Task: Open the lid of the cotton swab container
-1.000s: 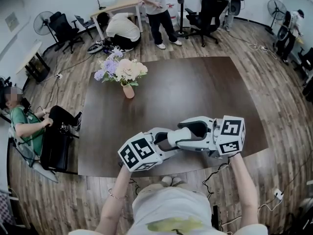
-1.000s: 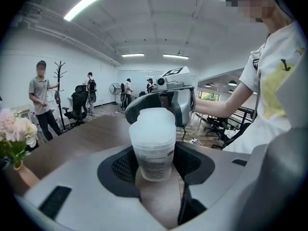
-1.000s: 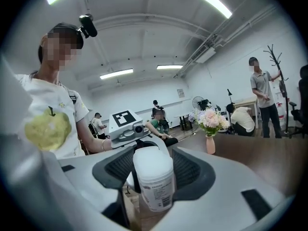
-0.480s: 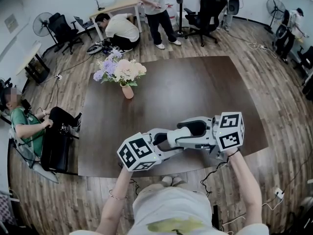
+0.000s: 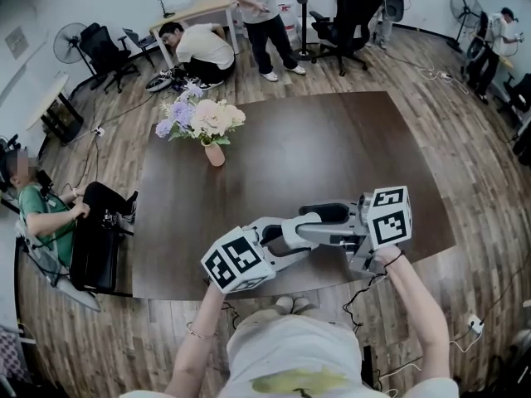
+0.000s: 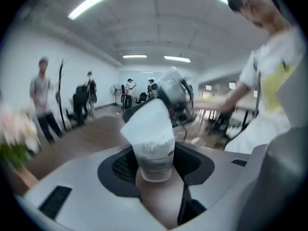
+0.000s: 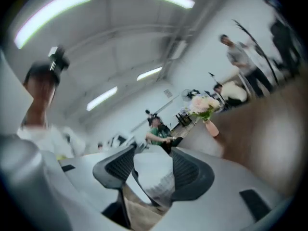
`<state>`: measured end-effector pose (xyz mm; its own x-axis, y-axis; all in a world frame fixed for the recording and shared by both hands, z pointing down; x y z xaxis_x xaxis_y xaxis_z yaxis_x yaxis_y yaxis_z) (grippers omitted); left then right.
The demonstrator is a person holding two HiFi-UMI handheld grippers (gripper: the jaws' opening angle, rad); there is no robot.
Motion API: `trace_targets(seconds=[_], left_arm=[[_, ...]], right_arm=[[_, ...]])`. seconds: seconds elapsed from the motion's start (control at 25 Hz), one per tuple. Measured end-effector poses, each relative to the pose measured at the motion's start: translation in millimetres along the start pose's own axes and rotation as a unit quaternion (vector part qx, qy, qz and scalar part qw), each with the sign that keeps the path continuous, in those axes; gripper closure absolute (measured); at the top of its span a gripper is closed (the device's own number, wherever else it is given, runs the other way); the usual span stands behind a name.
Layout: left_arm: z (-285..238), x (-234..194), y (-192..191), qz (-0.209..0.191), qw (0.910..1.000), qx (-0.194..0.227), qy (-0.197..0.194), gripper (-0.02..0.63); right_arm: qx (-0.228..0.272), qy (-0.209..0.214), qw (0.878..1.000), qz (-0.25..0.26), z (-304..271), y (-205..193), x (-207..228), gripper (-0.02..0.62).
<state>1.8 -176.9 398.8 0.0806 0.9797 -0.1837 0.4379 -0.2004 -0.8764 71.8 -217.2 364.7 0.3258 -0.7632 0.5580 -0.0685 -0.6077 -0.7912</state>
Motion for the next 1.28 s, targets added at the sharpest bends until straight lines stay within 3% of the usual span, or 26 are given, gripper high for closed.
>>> trace_targets(seconds=[0.04,0.16,0.28,0.72,0.92,1.28], left_arm=[[-3.1,1.0,-0.5,-0.02,0.9996,-0.015,0.012,0.388],[-10.1,8.3,-1.7,0.002,0.9997,0.018,-0.015,0.39],[-13.7,5.9,-0.1,-0.034,0.9992,0.006,0.019,0.39],[-17.5,2.5,0.8,-0.053,0.998,-0.012,0.032,0.39],[-15.2,-1.7,0.5,-0.046,0.9982,-0.001,0.038,0.39],[5.2,-15.5,-10.3,-0.014,0.9965,0.017,0.08,0.39]], right_arm=[[0.012,0.006,1.0,-0.025,0.9,1.7,0.7,0.348],[0.014,0.004,0.999,-0.041,4.7,-0.4,-2.6,0.348],[0.002,-0.005,0.997,-0.071,6.8,2.2,1.8,0.347],[-0.019,0.017,0.987,-0.159,6.6,8.2,16.5,0.346],[0.005,0.019,0.987,-0.158,7.5,12.6,17.1,0.35],[0.055,-0.053,0.99,-0.121,24.5,13.9,30.0,0.366]])
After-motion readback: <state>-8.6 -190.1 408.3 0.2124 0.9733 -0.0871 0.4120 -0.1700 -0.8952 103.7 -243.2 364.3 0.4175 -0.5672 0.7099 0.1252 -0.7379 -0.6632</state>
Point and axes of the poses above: the fingertips, and each gripper's own axes: z backward along the fingers, x to its right, y out of its top, the point moved 5 cm from there along z, backward along the fingers, and after that the axes turned 15 degrees about -y, right-handed, at the moved point
